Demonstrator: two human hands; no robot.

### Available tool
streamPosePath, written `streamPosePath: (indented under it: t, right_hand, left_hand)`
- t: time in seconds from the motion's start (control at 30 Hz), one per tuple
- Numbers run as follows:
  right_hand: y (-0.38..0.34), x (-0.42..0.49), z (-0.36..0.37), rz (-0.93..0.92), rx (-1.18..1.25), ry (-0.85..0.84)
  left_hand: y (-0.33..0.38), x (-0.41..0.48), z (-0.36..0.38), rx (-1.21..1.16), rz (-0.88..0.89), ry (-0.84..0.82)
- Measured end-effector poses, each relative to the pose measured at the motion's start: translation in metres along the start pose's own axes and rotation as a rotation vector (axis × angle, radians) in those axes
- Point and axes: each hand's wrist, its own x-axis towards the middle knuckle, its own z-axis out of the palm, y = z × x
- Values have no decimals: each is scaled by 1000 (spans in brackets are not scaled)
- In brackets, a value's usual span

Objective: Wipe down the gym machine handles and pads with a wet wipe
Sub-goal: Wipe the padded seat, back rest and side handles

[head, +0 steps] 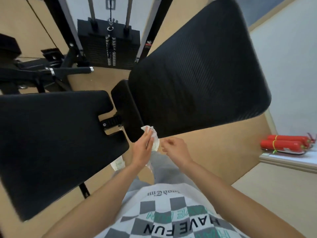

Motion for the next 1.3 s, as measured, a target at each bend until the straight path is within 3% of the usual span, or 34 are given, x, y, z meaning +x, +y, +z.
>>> streamPosePath:
  t: [0.1, 0.2, 0.27, 0.33, 0.43, 0.53, 0.63, 0.77, 1.03, 1.3]
  right_hand:
    - [-17, 4, 6, -190, -132, -130]
    - [-34, 30, 13, -338, -363, -171]
    - [-49, 53, 18, -522, -594, -201]
    - [-66, 81, 22, -818, -880, -232]
    - [-90, 118, 30, -1115, -1397, -418]
    - [-99, 146, 40, -1190, -1747, -622]
    - [-93, 161, 47, -1211, -1936, -687]
    - [-96, 170, 49, -1324, -2064, -676]
    - [-153, 194, 56, -1287, -2123, -551]
    - [-187, 218, 60, -1340, -2137, -298]
  left_hand:
    - [-18, 3, -10, -24, -46, 30]
    - [-27, 20, -17, -79, -148, 162]
    - [-34, 37, -16, -112, -175, 200]
    - [-37, 50, -13, -129, -183, 156]
    - [-36, 54, 2, -205, -215, 138]
    - [-40, 52, 17, -309, -332, 235]
    - [-48, 51, 28, -400, -364, 302]
    - [-56, 47, 32, -385, -368, 331]
    - [-75, 97, 9, -400, -270, 389]
    - [-78, 133, -18, -384, -232, 435]
